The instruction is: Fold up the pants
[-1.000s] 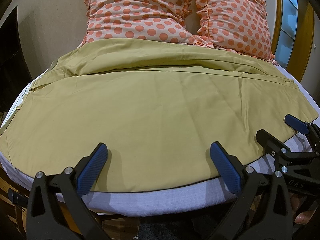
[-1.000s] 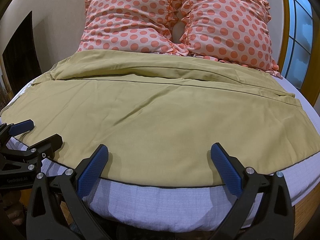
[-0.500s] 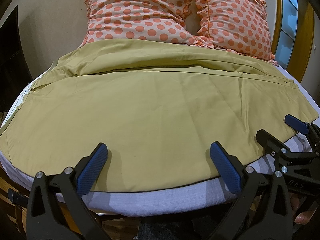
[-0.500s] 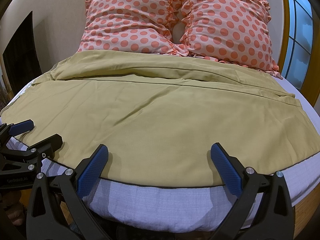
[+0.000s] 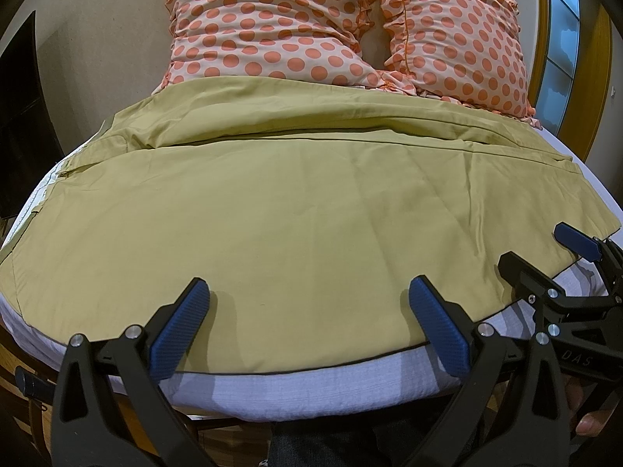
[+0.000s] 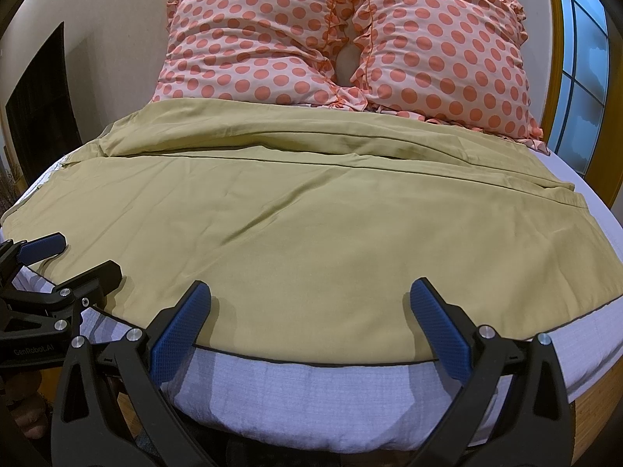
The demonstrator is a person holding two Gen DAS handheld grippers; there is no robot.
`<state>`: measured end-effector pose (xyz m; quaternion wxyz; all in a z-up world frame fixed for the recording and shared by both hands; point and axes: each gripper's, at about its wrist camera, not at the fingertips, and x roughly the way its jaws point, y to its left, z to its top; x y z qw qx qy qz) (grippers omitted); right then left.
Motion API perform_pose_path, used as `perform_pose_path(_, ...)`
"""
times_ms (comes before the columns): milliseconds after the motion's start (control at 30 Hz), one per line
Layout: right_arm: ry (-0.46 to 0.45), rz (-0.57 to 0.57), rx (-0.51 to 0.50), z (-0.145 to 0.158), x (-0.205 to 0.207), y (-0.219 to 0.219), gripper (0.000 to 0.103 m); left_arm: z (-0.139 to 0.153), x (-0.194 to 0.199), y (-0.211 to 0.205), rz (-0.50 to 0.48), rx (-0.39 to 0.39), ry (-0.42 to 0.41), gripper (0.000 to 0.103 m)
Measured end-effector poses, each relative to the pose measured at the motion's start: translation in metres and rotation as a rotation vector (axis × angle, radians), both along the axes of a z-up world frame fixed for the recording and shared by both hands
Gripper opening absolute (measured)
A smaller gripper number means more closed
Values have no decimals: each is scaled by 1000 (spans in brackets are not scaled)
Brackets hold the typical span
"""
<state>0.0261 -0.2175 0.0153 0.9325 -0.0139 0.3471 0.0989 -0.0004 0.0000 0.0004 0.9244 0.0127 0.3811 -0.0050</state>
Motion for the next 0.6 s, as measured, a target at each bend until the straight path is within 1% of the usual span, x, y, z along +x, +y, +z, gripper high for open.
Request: perform_pose_path(600,0,3,0,0,-1,-1,102,0,0,0,0,0,3,101)
